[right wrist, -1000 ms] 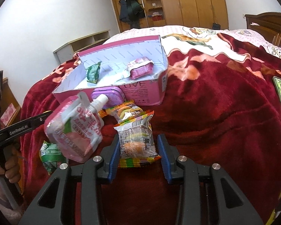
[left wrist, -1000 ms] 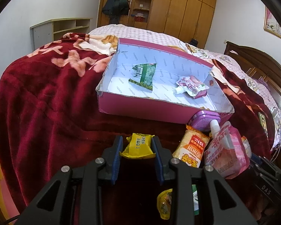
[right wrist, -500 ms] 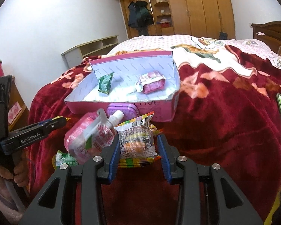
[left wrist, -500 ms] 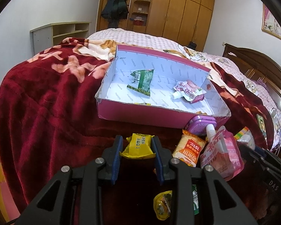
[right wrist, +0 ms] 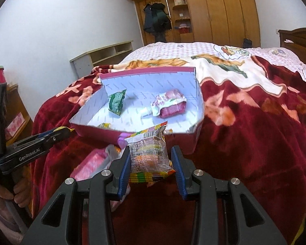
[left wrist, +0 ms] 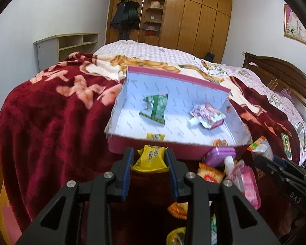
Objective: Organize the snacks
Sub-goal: 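Carry the yellow packet with the left tool while the right tool carries the candy packet over the box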
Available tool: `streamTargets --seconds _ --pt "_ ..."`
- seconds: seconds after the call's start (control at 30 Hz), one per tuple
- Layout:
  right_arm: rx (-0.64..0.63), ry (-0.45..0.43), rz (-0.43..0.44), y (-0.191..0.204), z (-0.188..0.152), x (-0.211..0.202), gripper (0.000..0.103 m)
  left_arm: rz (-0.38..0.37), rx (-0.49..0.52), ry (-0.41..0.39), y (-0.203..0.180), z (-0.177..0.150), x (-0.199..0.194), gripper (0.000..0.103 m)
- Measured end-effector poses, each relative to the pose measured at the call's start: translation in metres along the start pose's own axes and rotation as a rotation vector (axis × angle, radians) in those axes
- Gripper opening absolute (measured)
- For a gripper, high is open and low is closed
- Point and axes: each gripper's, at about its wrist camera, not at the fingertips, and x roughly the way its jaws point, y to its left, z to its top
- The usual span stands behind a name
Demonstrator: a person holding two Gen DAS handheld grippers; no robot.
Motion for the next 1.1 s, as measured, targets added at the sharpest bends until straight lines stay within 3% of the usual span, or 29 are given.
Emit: streamTargets --seconds 0.43,1.1 --pt "0.0 -0.009 -0.012 -0.004 0.027 0.025 0.039 0.03 0.033 -0.044 -0.006 0.034 0.032 0.033" --pt "0.008 0.012 -0.057 -0.018 0.041 0.07 0.039 0.071 0.057 -0.007 -0.013 0.044 0.086 0.033"
